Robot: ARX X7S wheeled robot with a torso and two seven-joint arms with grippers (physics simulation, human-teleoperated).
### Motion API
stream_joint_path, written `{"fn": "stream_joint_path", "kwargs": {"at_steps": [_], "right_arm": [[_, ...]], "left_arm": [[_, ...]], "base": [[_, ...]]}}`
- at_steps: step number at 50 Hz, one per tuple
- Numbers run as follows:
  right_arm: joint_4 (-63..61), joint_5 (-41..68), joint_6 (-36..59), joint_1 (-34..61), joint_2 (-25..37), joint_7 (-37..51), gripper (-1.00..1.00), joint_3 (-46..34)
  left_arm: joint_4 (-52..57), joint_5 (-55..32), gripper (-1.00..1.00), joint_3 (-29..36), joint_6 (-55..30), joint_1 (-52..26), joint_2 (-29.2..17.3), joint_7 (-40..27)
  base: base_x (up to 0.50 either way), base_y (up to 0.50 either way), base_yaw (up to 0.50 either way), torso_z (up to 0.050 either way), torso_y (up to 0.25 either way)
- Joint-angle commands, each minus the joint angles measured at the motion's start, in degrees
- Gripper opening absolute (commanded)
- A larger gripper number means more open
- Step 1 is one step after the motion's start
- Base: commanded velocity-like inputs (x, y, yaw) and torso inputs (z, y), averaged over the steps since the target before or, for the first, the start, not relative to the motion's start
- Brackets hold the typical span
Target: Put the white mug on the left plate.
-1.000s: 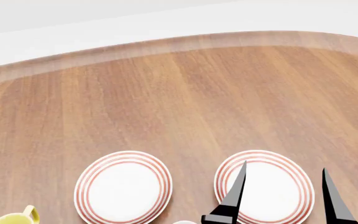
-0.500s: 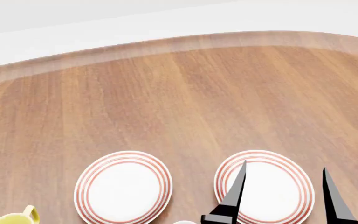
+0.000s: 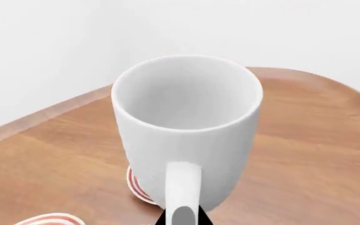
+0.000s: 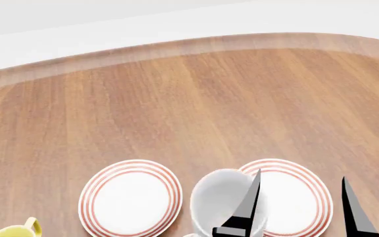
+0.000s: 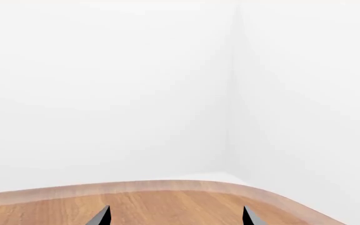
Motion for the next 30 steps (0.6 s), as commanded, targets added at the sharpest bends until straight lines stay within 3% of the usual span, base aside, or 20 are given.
{"fn": "stream_joint_path", "kwargs": {"at_steps": [1, 30], "right_arm": [[0.2, 0.1, -0.3, 0.0, 0.2, 0.2, 1.00, -0.1], [-0.3, 0.6, 0.3, 0.2, 0.7, 0.9, 1.00, -0.4]], "left_arm": [[-2.2, -2.3, -1.00, -4.5, -0.2, -3.2, 0.4, -0.7], [-13.3, -6.6, -1.00, -15.4, 1.5, -11.6, 0.9, -3.0]], "base": [[0.00, 0.00, 0.00, 0.000, 0.000], [0.00, 0.00, 0.00, 0.000, 0.000]]}}
